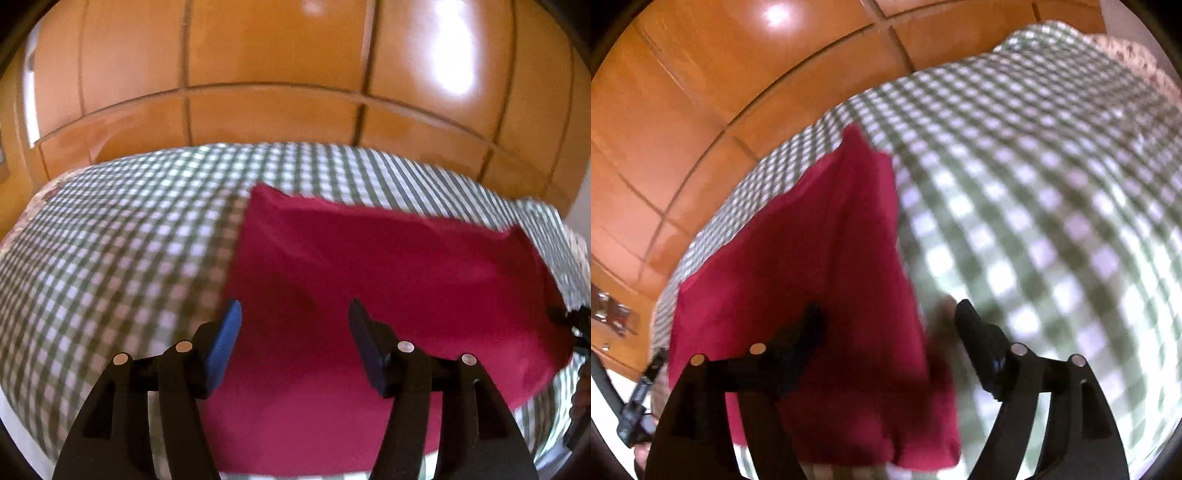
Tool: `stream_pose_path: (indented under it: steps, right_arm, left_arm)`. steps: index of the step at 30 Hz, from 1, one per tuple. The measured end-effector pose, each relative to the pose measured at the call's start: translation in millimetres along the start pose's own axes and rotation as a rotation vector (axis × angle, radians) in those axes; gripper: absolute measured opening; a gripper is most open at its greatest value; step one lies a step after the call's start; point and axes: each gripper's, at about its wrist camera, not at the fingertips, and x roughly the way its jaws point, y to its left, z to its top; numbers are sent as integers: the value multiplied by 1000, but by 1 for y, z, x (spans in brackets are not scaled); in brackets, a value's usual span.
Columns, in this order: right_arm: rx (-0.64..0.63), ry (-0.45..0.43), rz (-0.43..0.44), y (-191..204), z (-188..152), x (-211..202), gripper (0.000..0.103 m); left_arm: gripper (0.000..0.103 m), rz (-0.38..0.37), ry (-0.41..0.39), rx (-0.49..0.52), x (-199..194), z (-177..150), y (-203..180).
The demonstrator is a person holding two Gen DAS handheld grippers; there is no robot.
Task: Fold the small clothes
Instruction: 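Pinch the folded sweater corner with the left gripper and straighten it, then release, then grasp the sweater's folded end with the right gripper and lift it up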
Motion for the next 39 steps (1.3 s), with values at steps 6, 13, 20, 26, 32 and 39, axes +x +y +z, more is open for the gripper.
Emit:
stream_pose_path:
  steps: [6, 13, 20, 26, 32, 39]
  right_arm:
    - [-22, 31, 27, 13, -12, -2, 64]
    - [-62, 50, 22, 30, -15, -5, 34]
    - [-130, 15, 56, 66, -4, -17, 30]
    - [-174, 2, 40, 87, -8, -15, 30]
    - [-193, -5, 39, 100, -6, -15, 30]
    - [-251, -16, 50, 128, -7, -16, 29]
  left_arm:
    - [59, 36, 7, 70, 7, -16, -17]
    - [60, 14, 16, 59, 10, -17, -11]
    - [60, -25, 27, 32, 9, -17, -6]
    - [60, -44, 30, 6, 7, -15, -3]
    - [60, -50, 21, 6, 5, -15, -3]
    - [60, -60, 12, 11, 2, -18, -2]
